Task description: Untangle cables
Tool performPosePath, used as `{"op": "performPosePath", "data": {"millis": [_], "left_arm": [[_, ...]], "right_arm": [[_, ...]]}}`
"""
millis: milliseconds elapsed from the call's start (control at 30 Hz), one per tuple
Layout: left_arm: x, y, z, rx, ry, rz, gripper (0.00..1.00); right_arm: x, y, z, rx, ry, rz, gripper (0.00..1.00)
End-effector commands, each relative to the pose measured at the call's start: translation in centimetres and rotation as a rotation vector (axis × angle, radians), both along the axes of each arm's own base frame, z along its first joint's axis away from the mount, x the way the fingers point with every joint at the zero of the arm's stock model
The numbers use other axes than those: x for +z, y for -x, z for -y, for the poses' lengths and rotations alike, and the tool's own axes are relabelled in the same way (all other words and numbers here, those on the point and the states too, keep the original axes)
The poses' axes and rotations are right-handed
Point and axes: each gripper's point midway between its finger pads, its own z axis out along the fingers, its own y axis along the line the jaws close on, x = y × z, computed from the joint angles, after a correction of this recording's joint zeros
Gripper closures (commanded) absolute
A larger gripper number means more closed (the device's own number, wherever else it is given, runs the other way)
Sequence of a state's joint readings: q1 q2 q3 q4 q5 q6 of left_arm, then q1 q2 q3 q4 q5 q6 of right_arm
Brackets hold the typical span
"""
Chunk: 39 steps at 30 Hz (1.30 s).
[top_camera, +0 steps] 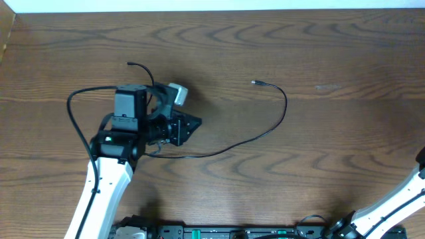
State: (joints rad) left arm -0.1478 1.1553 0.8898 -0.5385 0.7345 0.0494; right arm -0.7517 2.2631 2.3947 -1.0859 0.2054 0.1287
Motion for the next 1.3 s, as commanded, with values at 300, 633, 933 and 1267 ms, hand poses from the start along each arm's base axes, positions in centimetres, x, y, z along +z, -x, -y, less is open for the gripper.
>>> {"op": "performPosePath", "data": {"millis": [300,633,933,1267], "left_arm": [[0.6,1.4,4.2,-0.139,-0.005,0.069,0.68],[0.5,1.3,4.1,-0.134,-0.011,0.071,0.68],[0.5,1.3,4.1,-0.134,-0.011,0.071,0.68],[0.5,1.2,4.0,-0.127,-0.018,0.076,0.68]], "right_arm": [[-7.8,4.5,2.1,-0.157,-0.115,-0.165,0.99],[-9.0,4.2,1.2,-0.134,-0.161,-0.162,0.59],[-6.7,1.8,-1.4,-0.105,-0.14,-0.124,0.01],[2.6,3.6,-5.9,-0.294,0.043,-0.091,0.01]]}}
